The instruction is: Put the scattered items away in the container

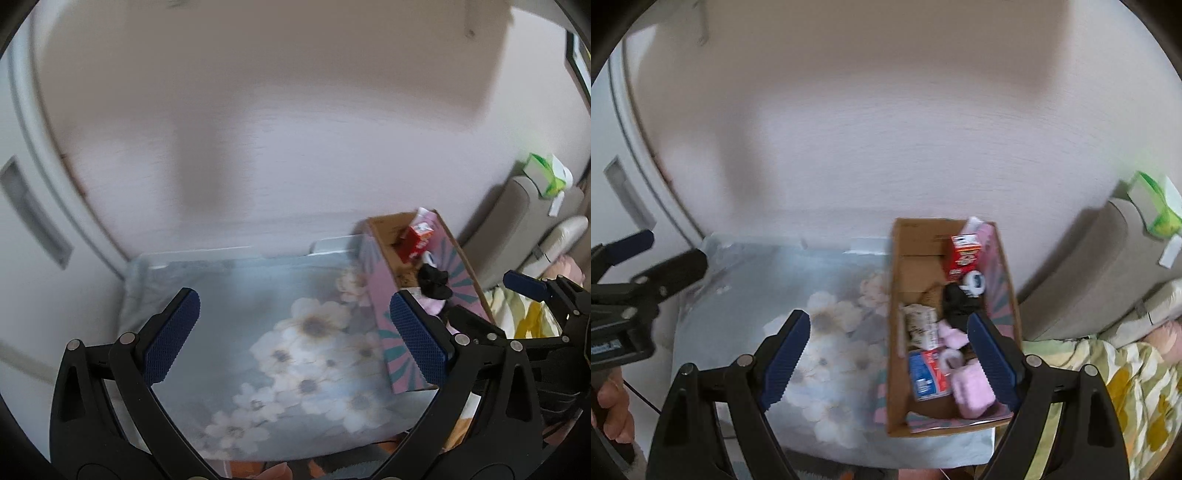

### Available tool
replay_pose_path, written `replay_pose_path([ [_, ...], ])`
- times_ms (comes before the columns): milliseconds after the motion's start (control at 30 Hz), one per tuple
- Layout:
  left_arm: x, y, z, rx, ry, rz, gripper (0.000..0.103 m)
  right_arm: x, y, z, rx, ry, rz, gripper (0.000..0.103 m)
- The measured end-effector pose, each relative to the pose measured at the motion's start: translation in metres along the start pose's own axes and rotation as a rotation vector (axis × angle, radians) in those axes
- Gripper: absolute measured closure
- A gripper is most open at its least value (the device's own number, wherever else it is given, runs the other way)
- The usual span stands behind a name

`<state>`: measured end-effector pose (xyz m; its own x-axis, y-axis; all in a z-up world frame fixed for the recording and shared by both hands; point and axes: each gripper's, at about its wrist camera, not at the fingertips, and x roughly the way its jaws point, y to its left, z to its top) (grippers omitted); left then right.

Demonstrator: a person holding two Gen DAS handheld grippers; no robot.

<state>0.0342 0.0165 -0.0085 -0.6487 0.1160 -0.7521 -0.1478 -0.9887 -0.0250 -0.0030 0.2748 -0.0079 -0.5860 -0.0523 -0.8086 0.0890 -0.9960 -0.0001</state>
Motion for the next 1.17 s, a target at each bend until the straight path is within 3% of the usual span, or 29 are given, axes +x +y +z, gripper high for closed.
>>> replay_pose_path([
  [200, -0.013, 0.029, -0.013, -0.059, -0.001, 0.039, 0.0, -0.001, 0.03, 0.005, -0.035, 0.033, -0.007, 0.018],
  [367, -0.01, 0.046, -0.022, -0.09, 0.015, 0.053, 0.0, 0.008, 0.046, -0.004, -0.046, 0.046, -0.116, 0.018],
  [533, -0.004, 0.053, -0.023, -0.096, 0.027, 0.061, 0.0, 0.023, 0.049, -0.01, 0.002, 0.096, -0.049, 0.018],
  [900, 0.006, 0.056, -0.016, -0.086, 0.037, 0.057, 0.0, 0.026, 0.052, -0.002, 0.014, 0.089, -0.106, 0.018],
  [1167, 0.01, 0.054, -0.013, -0.078, 0.044, 0.054, 0.0, 0.028, 0.051, -0.003, 0.018, 0.099, -0.097, 0.018],
])
